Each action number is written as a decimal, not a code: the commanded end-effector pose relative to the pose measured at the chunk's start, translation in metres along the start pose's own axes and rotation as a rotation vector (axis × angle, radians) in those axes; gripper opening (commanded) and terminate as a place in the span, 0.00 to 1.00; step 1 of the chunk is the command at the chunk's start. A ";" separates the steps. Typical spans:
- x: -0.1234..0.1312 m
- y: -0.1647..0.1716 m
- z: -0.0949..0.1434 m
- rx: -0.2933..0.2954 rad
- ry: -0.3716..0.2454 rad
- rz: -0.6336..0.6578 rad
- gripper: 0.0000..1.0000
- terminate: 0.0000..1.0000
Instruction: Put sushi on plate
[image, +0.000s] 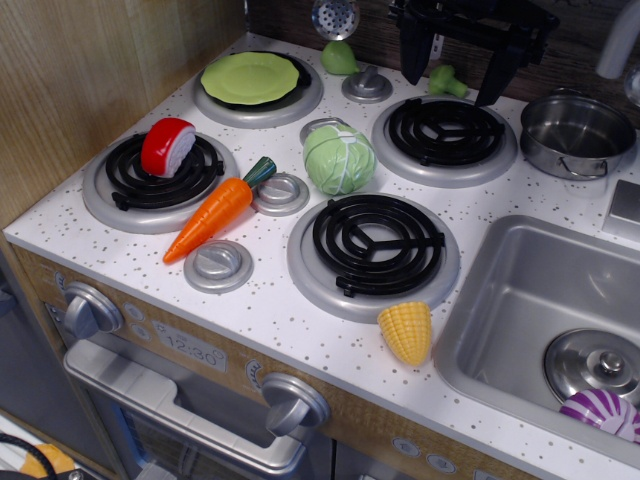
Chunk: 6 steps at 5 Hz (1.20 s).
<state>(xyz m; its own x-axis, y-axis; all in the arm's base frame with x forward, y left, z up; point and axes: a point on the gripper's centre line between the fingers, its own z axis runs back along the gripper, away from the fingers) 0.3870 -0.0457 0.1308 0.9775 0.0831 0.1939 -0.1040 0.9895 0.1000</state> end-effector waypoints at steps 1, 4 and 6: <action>0.000 0.000 0.000 0.000 0.000 0.000 1.00 0.00; 0.002 0.140 -0.022 0.242 -0.042 0.127 1.00 0.00; -0.014 0.203 -0.034 0.292 -0.069 0.105 1.00 0.00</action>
<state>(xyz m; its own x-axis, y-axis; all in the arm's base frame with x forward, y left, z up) 0.3542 0.1585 0.0862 0.9596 0.1762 0.2192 -0.2427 0.9127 0.3289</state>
